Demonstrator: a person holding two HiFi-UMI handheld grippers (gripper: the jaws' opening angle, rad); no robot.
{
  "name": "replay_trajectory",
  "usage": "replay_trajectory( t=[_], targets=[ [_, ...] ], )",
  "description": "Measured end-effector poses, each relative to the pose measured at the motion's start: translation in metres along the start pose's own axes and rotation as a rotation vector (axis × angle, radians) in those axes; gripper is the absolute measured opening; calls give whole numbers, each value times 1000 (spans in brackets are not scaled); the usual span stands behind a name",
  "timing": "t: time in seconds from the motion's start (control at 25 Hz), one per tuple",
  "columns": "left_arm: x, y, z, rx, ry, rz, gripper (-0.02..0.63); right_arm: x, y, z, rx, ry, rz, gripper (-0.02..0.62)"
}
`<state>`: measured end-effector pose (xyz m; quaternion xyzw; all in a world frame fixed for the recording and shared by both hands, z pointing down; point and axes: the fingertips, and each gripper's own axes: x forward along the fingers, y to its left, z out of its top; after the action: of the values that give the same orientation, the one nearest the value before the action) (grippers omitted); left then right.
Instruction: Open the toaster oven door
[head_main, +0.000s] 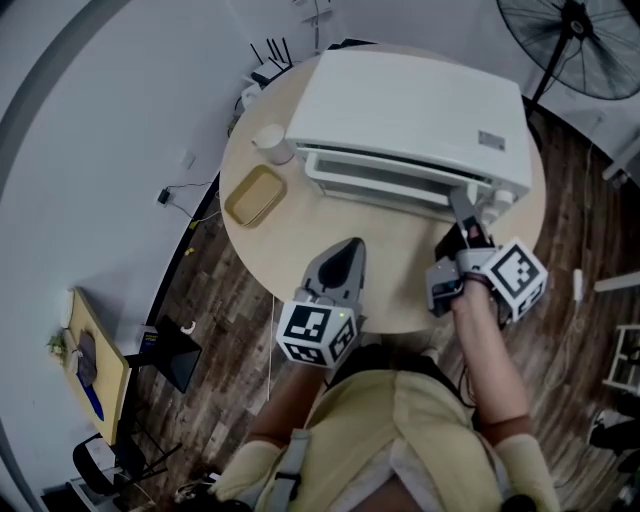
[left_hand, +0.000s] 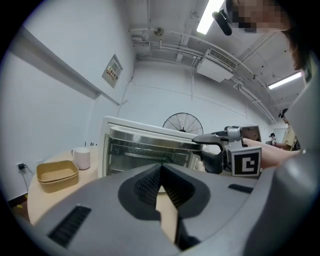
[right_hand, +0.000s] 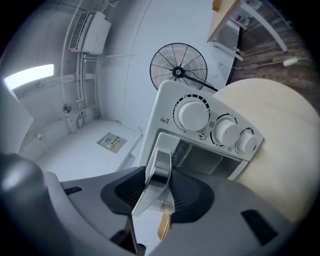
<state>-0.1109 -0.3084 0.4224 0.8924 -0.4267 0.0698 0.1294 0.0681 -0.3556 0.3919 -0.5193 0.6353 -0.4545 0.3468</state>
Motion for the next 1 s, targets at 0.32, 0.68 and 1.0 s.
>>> replay_trajectory(
  t=[0.32,0.68,1.0],
  targets=[
    [-18,-11,0,-7,-14,48,2,-26,3,-24,-65,71,38,146],
    [-34,-13,-16,-31,0,98,2,-45,4,-54,-61,147,102,147],
    [-47,-16,-33,-48,27,136,2,-80,-41,-72,-198,245,-94,147]
  ],
)
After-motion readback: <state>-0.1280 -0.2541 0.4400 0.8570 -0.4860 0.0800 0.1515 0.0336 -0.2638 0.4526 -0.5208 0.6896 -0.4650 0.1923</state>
